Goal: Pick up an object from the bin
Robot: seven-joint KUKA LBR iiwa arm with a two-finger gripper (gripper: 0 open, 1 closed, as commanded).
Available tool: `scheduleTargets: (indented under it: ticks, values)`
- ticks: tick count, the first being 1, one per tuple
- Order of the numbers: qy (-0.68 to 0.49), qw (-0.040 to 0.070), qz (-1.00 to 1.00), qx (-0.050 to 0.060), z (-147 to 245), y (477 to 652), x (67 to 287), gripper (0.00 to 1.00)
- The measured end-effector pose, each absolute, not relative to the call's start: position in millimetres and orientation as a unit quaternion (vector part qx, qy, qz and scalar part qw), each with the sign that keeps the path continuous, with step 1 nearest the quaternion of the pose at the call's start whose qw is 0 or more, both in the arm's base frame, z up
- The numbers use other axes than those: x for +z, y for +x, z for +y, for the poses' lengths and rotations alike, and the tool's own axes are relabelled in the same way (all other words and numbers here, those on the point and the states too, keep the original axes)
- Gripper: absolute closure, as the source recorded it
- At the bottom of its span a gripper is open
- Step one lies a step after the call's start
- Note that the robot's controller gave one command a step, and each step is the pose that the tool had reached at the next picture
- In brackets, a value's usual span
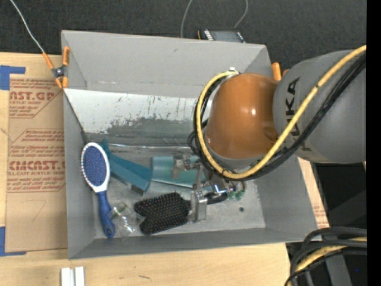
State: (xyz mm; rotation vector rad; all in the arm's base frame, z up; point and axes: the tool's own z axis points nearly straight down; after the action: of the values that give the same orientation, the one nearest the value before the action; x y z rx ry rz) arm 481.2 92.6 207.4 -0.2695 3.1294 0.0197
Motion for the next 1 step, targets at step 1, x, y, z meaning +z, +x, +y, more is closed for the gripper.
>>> scheduleTargets:
  ticks: [1]
  values:
    - [-0.102,0.001,0.995,0.008,159.4,496.1,175.8,0.0]
